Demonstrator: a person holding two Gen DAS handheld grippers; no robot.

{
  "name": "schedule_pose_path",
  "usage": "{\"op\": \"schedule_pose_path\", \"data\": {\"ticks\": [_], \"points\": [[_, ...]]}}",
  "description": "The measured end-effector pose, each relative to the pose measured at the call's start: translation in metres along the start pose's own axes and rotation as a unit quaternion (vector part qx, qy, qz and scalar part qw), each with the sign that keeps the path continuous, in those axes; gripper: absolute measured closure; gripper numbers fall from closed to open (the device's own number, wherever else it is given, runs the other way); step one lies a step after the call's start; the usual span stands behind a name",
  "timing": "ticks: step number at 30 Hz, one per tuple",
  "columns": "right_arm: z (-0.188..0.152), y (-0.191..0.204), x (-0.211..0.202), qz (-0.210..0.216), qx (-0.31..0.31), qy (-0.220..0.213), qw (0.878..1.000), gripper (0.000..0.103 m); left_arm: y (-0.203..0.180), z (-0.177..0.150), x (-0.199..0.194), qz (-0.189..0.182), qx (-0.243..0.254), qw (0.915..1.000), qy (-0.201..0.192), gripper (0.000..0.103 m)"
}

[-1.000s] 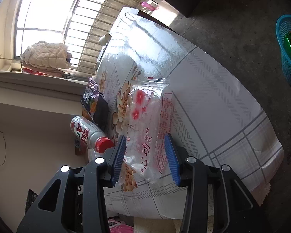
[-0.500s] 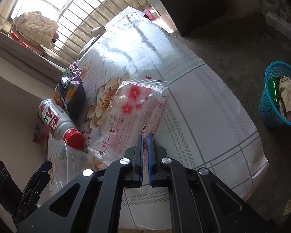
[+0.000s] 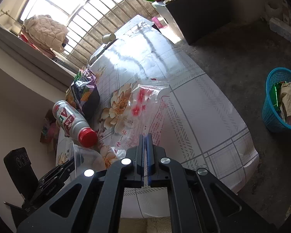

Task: Collect trash

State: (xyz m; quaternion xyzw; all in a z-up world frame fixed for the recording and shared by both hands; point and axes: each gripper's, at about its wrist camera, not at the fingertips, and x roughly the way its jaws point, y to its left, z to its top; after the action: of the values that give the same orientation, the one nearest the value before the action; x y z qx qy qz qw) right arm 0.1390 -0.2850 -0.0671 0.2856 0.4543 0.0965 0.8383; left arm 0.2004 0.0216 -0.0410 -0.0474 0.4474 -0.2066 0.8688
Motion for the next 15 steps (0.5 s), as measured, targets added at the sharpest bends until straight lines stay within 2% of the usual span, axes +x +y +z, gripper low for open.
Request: {"op": "schedule_pose_path", "data": {"ticks": [15], "points": [[0.002, -0.003, -0.042, 0.038, 0.002, -0.044, 0.998, 0.101, -0.025, 0.011, -0.023, 0.003, 0.026, 0.9992, -0.029, 0.098]]}}
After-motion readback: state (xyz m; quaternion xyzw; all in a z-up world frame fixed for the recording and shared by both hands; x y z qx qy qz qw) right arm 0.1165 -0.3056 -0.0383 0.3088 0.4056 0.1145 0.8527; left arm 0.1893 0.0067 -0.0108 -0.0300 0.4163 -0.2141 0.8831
